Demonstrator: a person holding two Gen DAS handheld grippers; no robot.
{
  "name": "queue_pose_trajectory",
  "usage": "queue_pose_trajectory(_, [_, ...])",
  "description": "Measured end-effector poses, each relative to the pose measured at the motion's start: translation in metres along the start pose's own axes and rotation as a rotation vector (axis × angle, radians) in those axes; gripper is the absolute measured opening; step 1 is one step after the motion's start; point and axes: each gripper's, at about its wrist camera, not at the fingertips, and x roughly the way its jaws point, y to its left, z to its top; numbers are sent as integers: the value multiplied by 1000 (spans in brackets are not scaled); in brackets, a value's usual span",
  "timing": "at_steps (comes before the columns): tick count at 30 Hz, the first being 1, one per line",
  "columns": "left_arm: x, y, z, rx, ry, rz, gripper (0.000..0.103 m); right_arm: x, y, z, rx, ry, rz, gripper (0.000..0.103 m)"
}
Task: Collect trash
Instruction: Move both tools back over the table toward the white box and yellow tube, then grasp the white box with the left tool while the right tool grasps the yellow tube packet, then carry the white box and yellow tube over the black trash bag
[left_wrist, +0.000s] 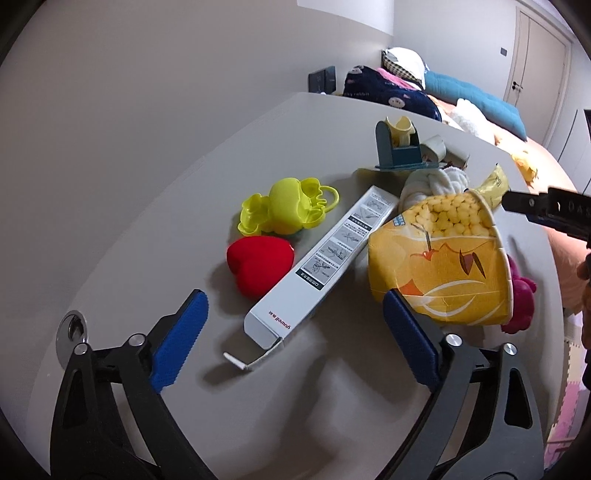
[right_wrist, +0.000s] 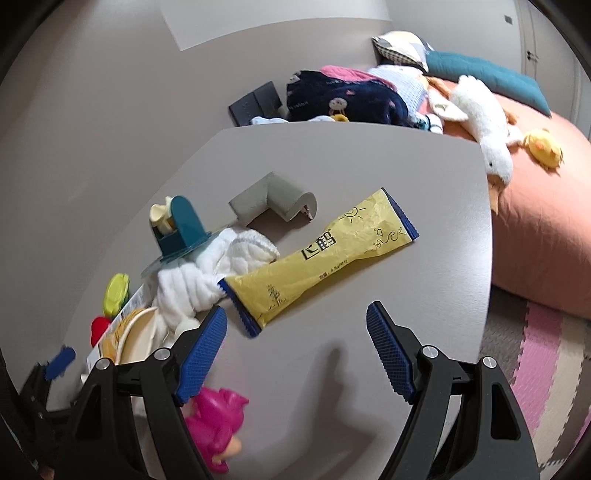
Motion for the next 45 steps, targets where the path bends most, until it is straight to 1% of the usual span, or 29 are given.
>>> queue_pose_trajectory(2, [5,0,1,9,11,2,86,6,-2,3,27,7,1,79])
queue_pose_trajectory(4, [10,1,2,6,26,-7,77,11,-5,7,61,13,-6,79])
queue_pose_trajectory(5, [13,1,2,3,35,-15,75,12,-6,8,73,14,-6,79])
queue_pose_trajectory(7, [17,1,4,3,51,-33,63,17,-9,12,110,19,1,79])
queue_pose_trajectory(8, [19,1,4,6,59,-40,61,18,-11,14,126,20,6,79])
queue_pose_trajectory(12, [23,0,5,21,72,-69,49,24,-13,22,147,16,-8,79])
queue_pose_trajectory(15, [27,0,7,20,82,-87,45,30,-13,24,146,17,-29,78])
queue_pose_trajectory(19, [32,-2,10,25,95,-104,45,36,-10,24,133,12,-52,78])
queue_pose_trajectory(21, [34,-3,10,29,96,-103,45,38,-7,24,111,4,-72,72])
queue_pose_trajectory(23, [34,-5,11,36,92,-99,45,39,-6,23,101,0,-69,56])
queue_pose_trajectory(24, [34,-6,10,37,90,-97,45,39,-5,23,93,0,-70,53])
queue_pose_trajectory(25, [35,-7,11,37,84,-91,43,40,-5,23,85,1,-69,41])
queue_pose_trajectory(26, [35,-7,11,39,79,-83,41,40,-5,23,84,5,-58,33])
queue_pose_trajectory(28, [34,-6,10,35,71,-73,35,40,-7,22,86,8,-33,28])
queue_pose_trajectory(29, [34,-5,10,27,68,-70,33,39,-6,21,78,8,-18,21])
queue_pose_trajectory(31, [32,-2,8,3,58,-49,29,37,-5,20,67,8,-5,21])
queue_pose_trajectory(33, [29,3,7,-21,49,-31,28,34,-3,19,56,7,1,20])
queue_pose_trajectory(38, [9,16,1,-76,11,-16,27,20,0,14,27,-9,7,20])
queue_pose_trajectory(45, [-23,17,-10,-113,-31,0,27,-7,3,2,1,-33,20,19])
